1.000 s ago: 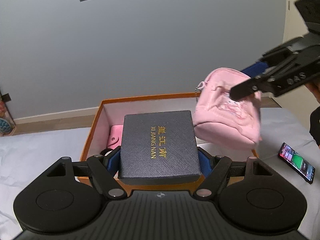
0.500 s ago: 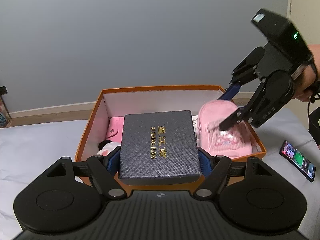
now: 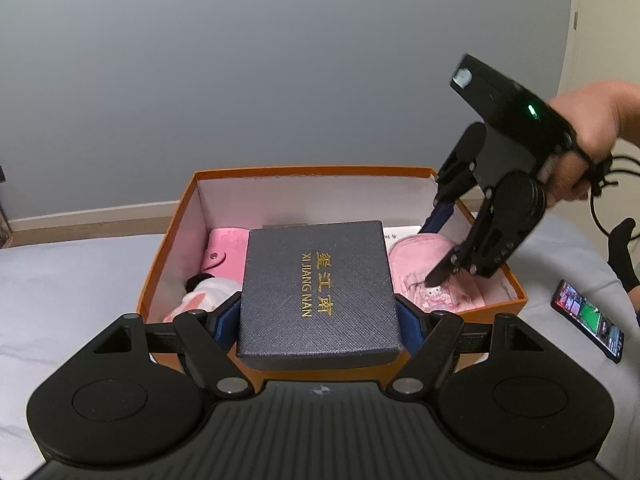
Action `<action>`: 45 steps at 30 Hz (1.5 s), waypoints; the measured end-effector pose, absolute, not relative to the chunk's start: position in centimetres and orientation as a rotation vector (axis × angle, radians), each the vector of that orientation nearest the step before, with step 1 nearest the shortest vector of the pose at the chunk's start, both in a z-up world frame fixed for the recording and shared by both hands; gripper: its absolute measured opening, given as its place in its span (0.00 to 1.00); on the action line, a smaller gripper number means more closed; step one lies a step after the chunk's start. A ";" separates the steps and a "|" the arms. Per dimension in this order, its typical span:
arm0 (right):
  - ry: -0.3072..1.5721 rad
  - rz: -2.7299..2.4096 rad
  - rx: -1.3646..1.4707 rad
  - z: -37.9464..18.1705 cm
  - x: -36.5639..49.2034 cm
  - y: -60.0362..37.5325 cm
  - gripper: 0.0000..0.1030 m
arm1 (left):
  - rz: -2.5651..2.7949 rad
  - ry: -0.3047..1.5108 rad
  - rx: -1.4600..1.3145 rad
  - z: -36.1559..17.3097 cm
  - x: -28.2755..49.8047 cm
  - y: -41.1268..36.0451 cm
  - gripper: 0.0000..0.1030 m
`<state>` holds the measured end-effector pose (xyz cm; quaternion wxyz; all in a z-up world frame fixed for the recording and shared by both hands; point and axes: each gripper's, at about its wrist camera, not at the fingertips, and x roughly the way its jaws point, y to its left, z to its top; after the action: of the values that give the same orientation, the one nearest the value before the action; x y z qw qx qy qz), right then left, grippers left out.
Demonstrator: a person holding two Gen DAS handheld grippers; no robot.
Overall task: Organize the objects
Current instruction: 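Lower the pink bag into the orange box and open the right tool, then lower the dark grey box into the orange box and open the left tool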
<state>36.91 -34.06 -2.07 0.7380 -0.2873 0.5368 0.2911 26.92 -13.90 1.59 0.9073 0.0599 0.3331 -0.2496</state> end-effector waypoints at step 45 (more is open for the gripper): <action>0.657 0.315 0.077 3.4 14.8 -38.0 0.74 | -0.571 0.751 0.195 0.8 31.3 -22.3 0.85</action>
<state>14.81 -38.04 3.40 0.9338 0.0377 0.3210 0.1538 31.33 -22.25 0.79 0.8862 0.0936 0.3612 -0.2747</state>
